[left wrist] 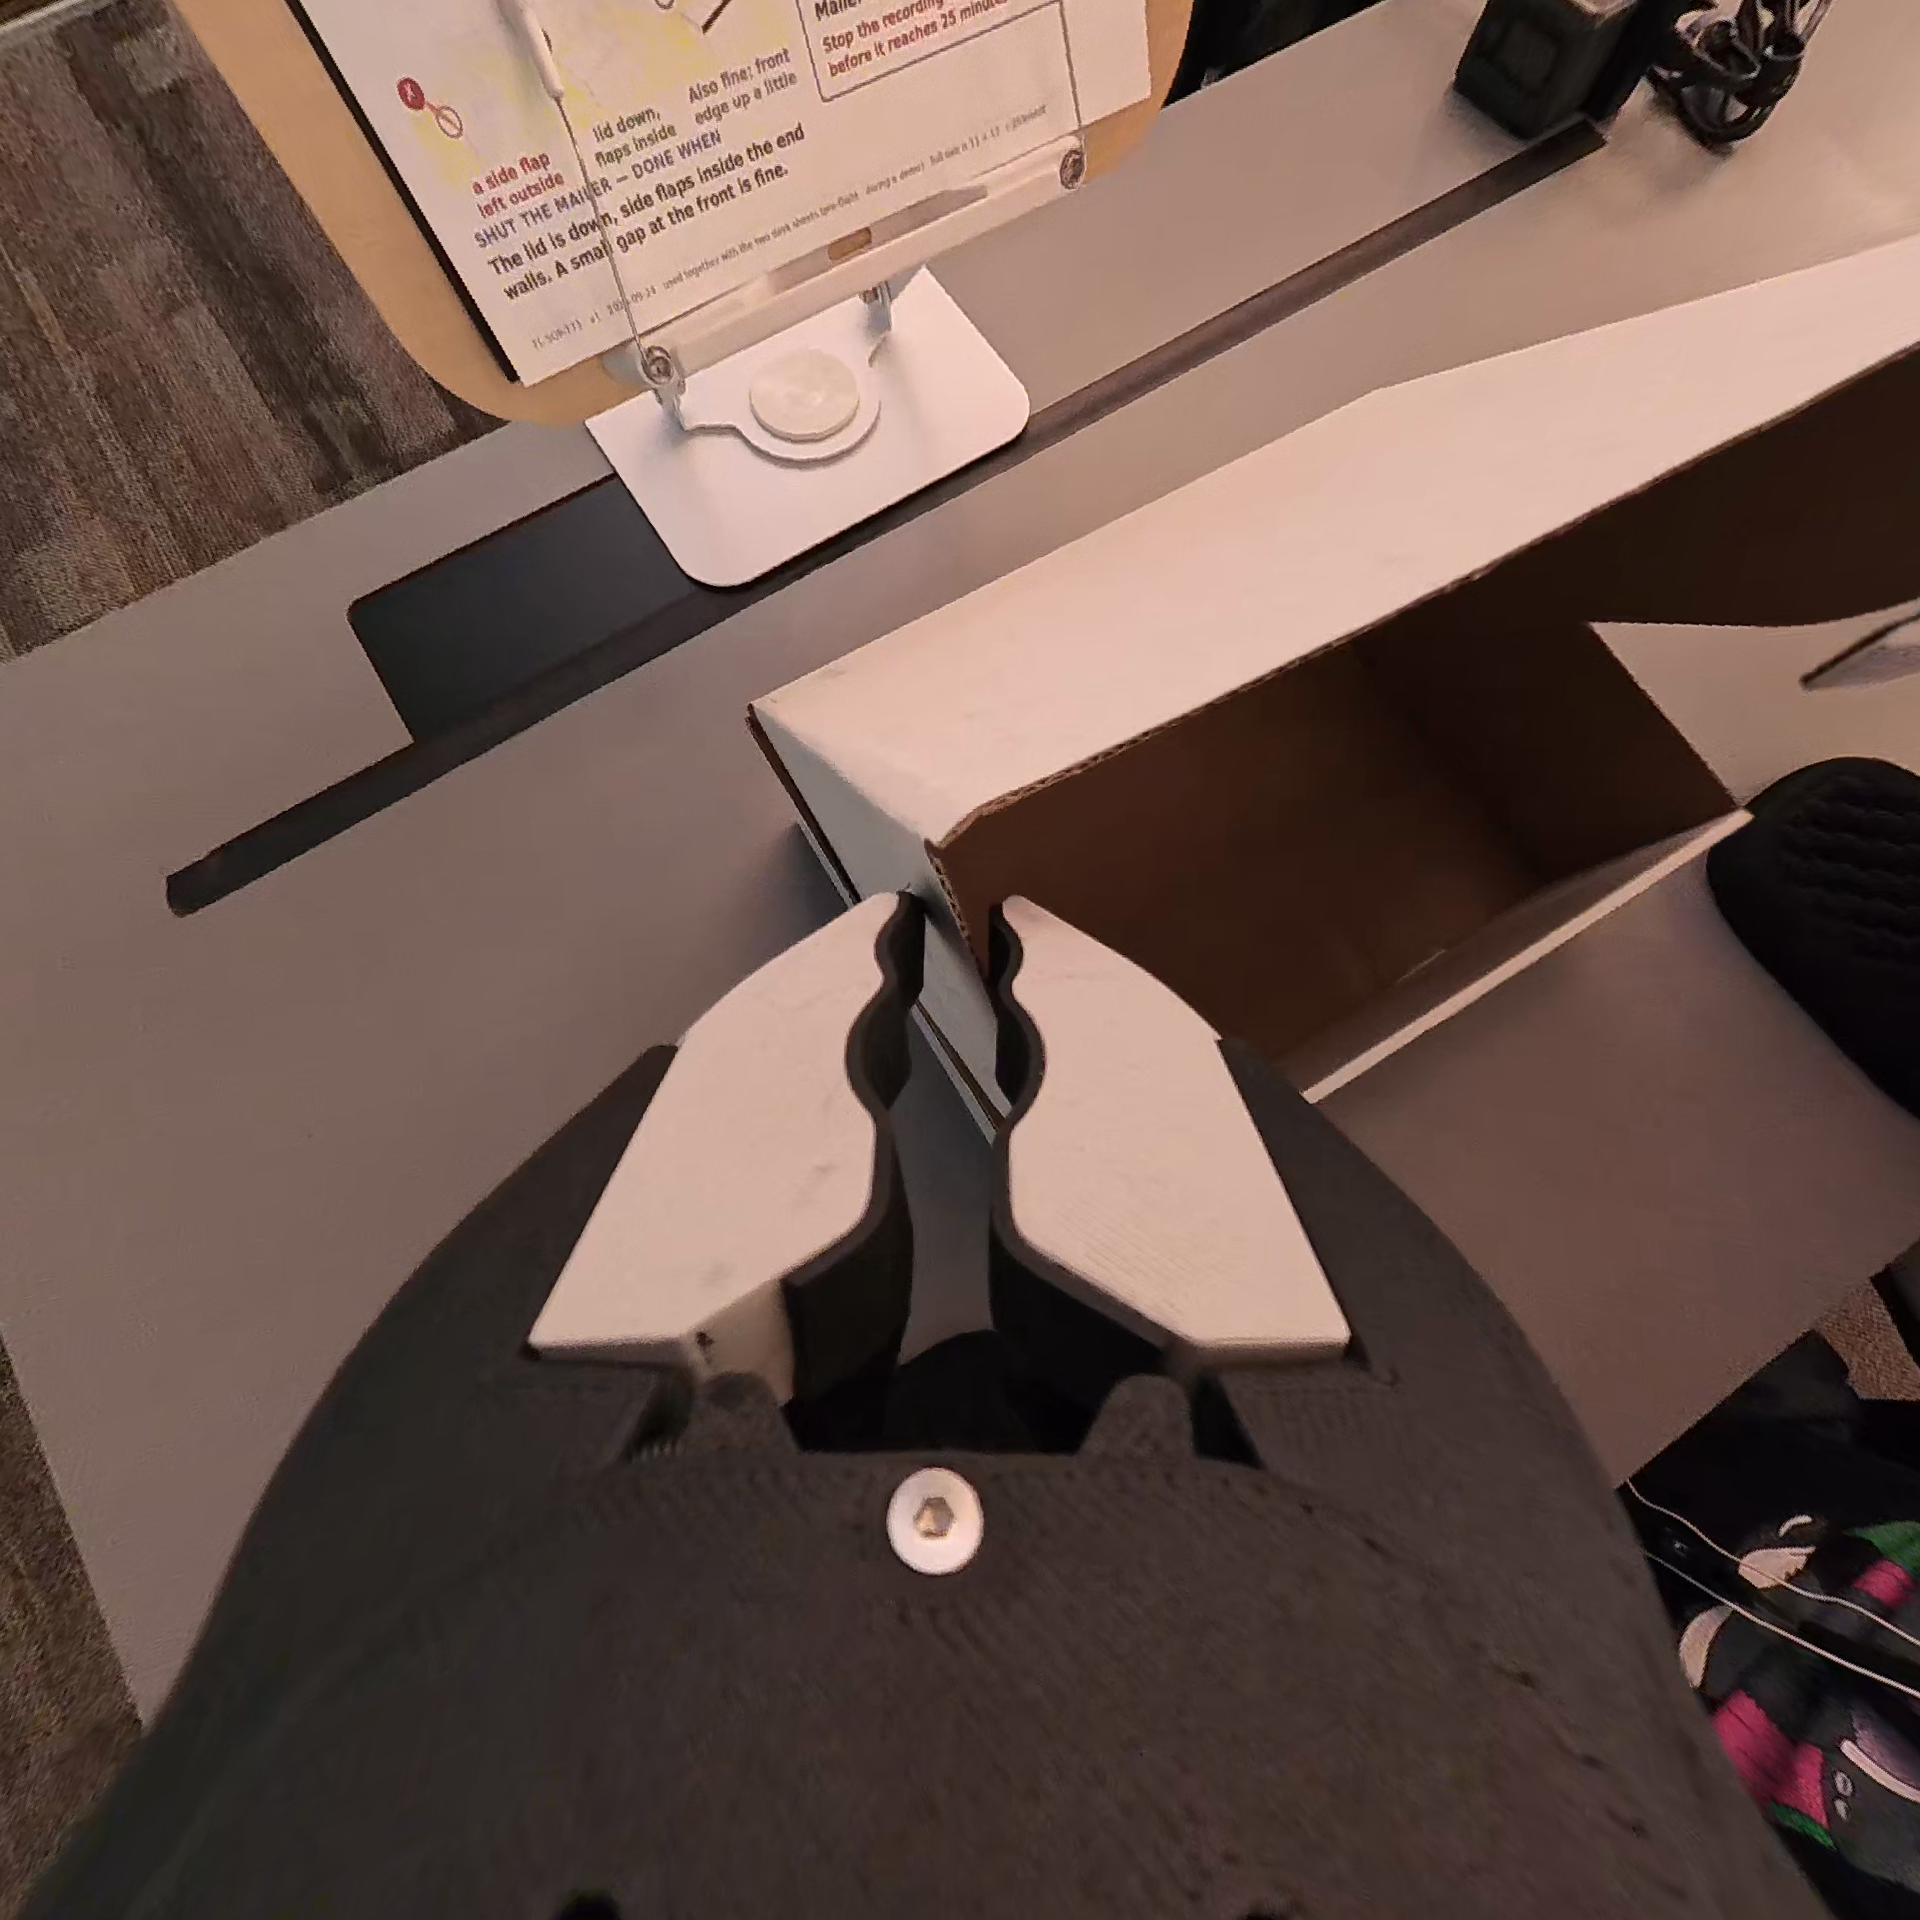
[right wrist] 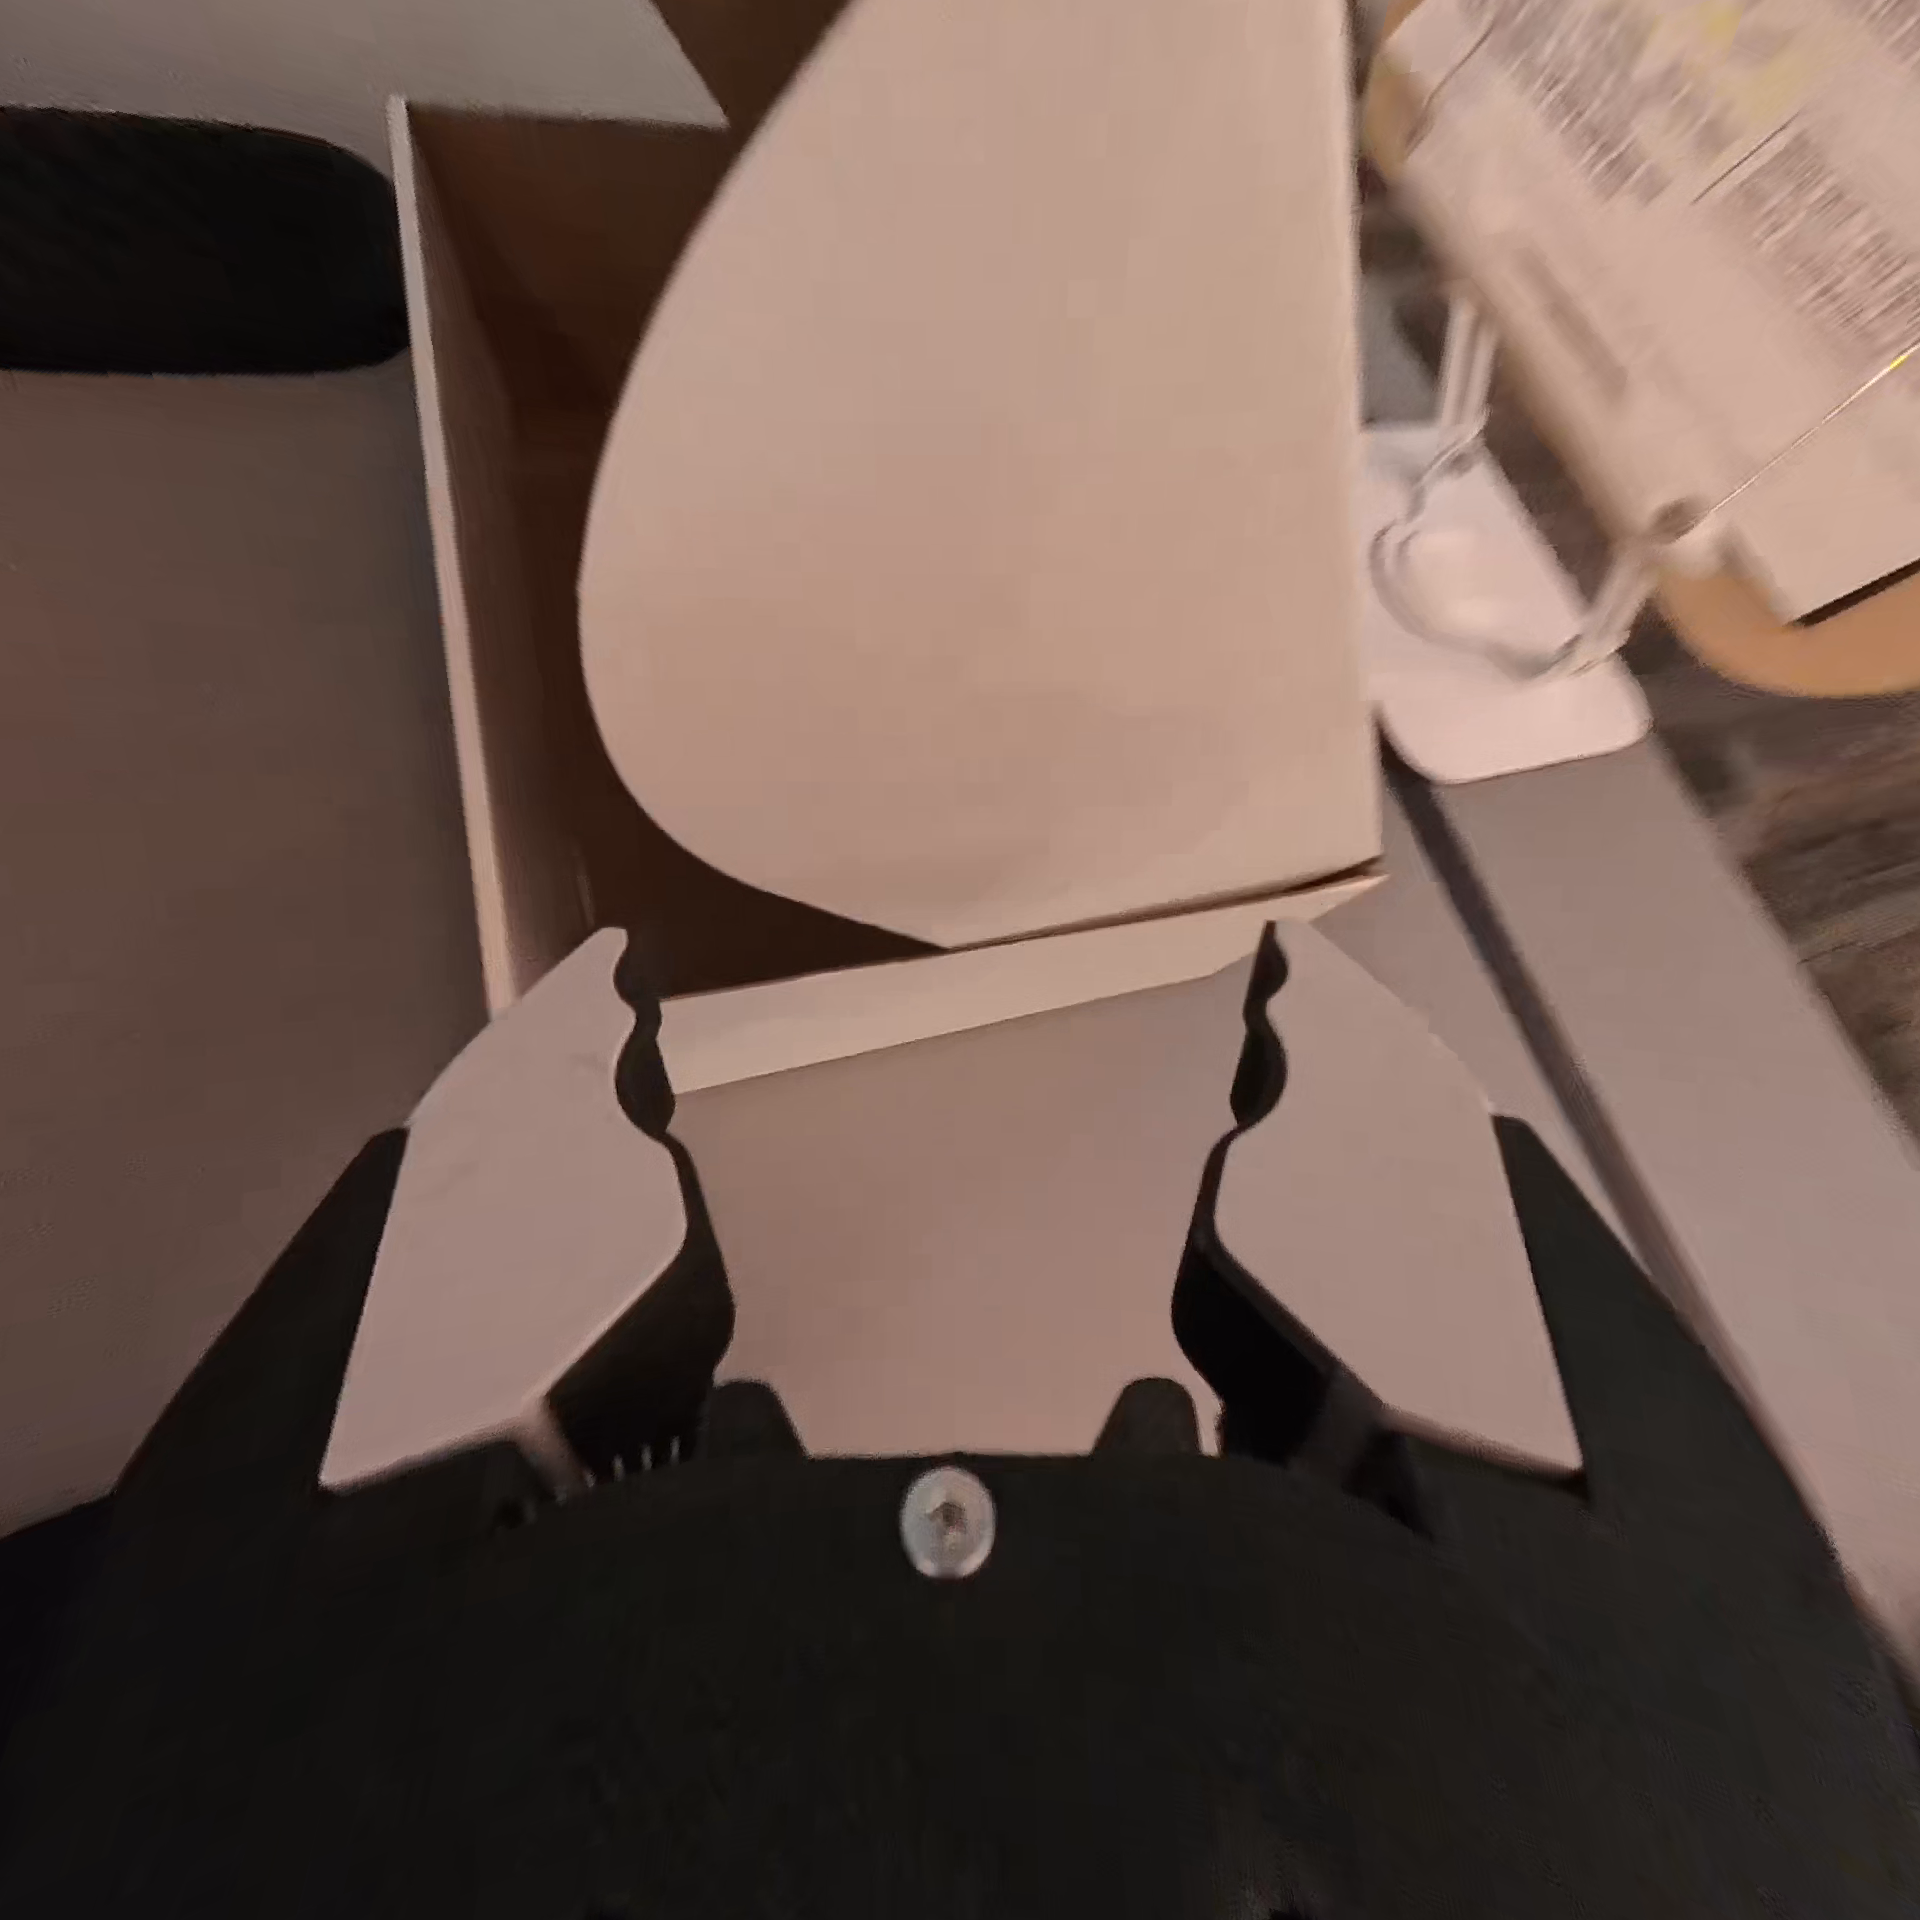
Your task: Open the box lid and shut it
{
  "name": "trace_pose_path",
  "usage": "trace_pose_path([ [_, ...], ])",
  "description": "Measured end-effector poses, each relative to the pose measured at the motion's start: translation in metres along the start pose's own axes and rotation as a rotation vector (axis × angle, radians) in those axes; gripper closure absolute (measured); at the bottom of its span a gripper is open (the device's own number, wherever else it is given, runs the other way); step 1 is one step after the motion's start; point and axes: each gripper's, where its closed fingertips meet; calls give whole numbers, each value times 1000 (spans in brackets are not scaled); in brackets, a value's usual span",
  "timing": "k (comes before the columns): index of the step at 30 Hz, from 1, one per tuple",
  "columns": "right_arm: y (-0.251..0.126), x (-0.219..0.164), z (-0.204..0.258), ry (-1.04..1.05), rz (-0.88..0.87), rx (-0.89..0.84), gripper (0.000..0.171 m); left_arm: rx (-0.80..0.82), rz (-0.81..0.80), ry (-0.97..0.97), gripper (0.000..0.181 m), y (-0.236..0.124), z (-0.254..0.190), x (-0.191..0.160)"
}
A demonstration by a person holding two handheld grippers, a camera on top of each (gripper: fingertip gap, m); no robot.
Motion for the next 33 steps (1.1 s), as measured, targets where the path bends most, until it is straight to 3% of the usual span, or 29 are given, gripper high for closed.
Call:
trace_pose_path([
  [5,4,10,0,125,89,4,71,-18,4,-12,170,0,2,5],
  [11,-17,34,1,157,105,-108,131,-54,-11,-9,167,-3,2,10],
  [14,-24,43,-3,181,98,-174,136,-79,-123,12,140,-12,-5,14],
  [18,-26,48,-7,195,112,-233,138,-3,-290,7,114,-9,-6,-12],
  [23,-29,55,-19,235,70,-288,141,38,-234,14,106,58,-14,-42],
  [28,-37,63,-35,262,-25,-365,143,65,-178,42,120,107,-7,-26],
  [30,-39,67,-42,285,-78,-370,143,75,-229,32,135,108,-3,-12],
  [32,-41,69,-50,307,-128,-384,138,94,-284,36,163,102,3,0],
  [33,-42,71,-52,309,-151,-382,134,109,-292,32,164,99,7,4],
])
Point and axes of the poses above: each gripper's, where its closed fingertips meet, y out along the fingers, x out of its top, z = x × y across the jaws, and after that the axes turned 15 degrees about z, right-handed
